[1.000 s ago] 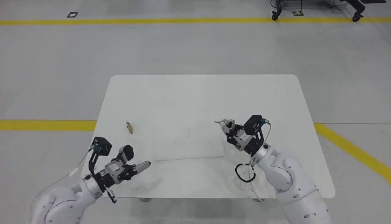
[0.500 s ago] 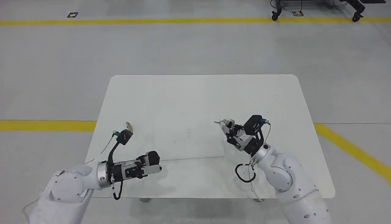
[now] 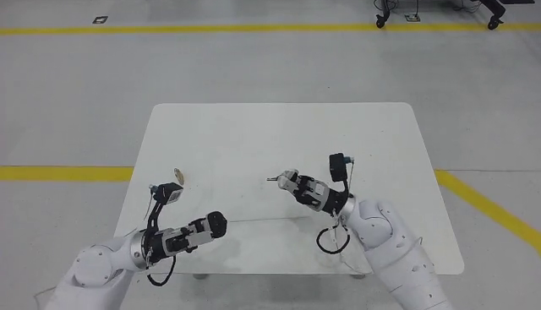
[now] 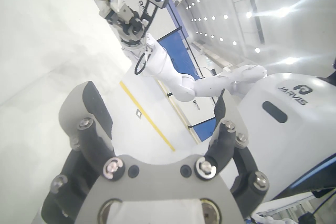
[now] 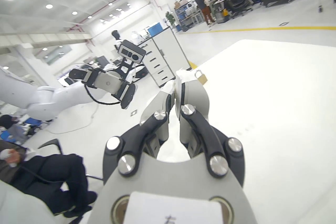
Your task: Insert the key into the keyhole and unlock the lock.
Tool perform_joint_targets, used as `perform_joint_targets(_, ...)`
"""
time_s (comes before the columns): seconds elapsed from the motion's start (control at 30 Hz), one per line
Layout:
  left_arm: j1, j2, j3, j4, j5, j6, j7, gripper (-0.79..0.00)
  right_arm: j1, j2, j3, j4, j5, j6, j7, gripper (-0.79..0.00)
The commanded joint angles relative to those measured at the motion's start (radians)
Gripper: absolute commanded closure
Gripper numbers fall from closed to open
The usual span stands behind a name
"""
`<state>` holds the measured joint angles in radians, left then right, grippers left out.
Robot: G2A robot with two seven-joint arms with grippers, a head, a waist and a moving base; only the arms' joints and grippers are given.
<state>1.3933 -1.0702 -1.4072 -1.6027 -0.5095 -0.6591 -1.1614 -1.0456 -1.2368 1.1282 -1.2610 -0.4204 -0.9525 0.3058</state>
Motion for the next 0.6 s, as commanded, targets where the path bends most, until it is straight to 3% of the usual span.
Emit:
perform_joint_targets(0.0,0.004,0.008,0.010,-0.006,0.017,-0.021,0.021,-0.785,0.043,-0.004,-0.042,0.040,0.117,-0.004,0.086,0.000)
perform_joint_targets(0.17,0.002,0.022,0.051,-0.002,0.141,-0.097,0.098,-0.785,0.093,-0.012,-0.107,0.074,0.254,-0.013,0.196,0.000)
perform_joint_targets(0.3,-0.003,0.029,0.072,0.024,0.207,-0.162,0.162,-0.588,0.121,-0.015,-0.143,0.097,0.310,-0.023,0.254,0.000)
perform_joint_targets(0.57,-0.025,0.041,0.092,0.056,0.216,-0.194,0.195,-0.471,0.173,-0.020,-0.233,0.128,0.461,-0.027,0.435,0.000)
